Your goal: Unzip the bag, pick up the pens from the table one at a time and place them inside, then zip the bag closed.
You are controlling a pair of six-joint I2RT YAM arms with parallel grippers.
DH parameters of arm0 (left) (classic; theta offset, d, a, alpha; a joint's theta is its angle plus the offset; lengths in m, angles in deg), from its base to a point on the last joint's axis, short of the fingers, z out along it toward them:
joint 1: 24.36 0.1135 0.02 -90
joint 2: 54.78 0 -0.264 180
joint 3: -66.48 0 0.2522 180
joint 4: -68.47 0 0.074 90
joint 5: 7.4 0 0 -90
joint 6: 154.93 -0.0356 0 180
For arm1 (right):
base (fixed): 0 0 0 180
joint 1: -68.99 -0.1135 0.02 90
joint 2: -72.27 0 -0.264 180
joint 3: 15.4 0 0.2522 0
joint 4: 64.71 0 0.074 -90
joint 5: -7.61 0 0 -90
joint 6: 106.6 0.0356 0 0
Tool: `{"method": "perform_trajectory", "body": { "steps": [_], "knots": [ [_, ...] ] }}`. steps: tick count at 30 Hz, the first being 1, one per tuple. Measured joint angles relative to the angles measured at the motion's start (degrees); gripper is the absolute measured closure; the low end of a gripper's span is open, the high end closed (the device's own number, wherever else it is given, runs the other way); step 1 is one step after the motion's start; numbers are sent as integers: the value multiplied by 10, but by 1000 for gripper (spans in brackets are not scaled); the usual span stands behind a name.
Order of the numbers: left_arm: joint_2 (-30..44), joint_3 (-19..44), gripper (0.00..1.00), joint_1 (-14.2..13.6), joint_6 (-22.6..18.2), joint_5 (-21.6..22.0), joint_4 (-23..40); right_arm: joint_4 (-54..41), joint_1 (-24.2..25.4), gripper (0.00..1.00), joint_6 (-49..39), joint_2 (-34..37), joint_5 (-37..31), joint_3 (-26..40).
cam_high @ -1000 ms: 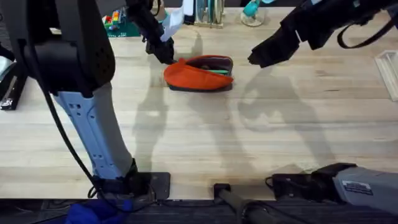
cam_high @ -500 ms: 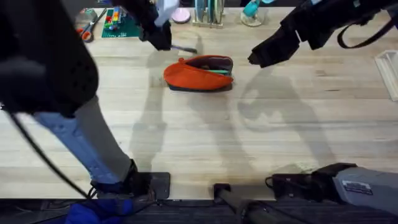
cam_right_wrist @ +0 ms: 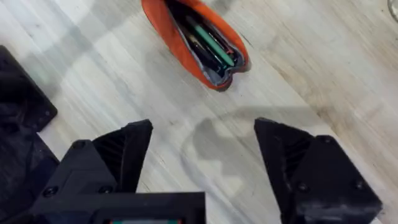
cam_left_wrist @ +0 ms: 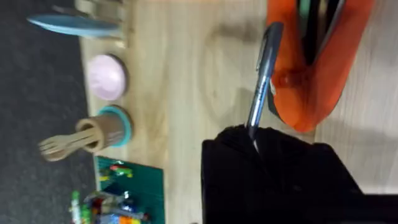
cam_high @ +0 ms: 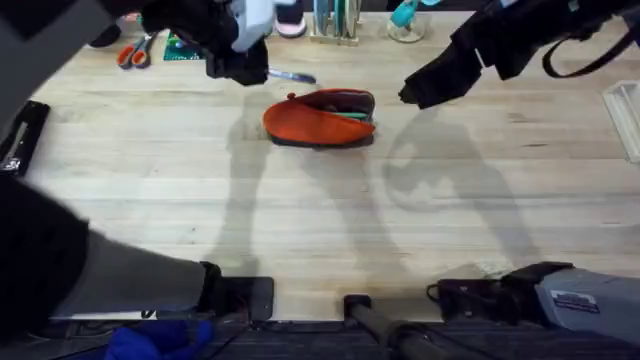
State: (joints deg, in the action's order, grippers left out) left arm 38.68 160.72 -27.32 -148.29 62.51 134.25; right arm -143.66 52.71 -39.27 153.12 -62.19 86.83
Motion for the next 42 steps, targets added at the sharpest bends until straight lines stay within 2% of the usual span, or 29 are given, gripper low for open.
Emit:
{"method": "perform_trajectory", "body": {
  "steps": [7, 14, 18, 28, 38, 42],
  "knots": [
    [-83, 0, 959, 0, 82, -69, -6, 0, 0, 5, 0, 0, 0, 0],
    [-116, 0, 959, 0, 199, -125, -26, 0, 0, 5, 0, 0, 0, 0],
    [-124, 0, 959, -6, 238, -151, -26, 0, 0, 5, 0, 0, 0, 0],
    [-124, 0, 959, -81, 275, -160, -20, 0, 0, 5, 0, 0, 0, 0],
    [-109, 0, 959, -125, 285, -133, -8, 0, 0, 5, 0, 0, 0, 0],
    [-81, 0, 959, -129, 286, -130, -8, 0, 0, 6, 0, 0, 0, 0]
  ]
}}
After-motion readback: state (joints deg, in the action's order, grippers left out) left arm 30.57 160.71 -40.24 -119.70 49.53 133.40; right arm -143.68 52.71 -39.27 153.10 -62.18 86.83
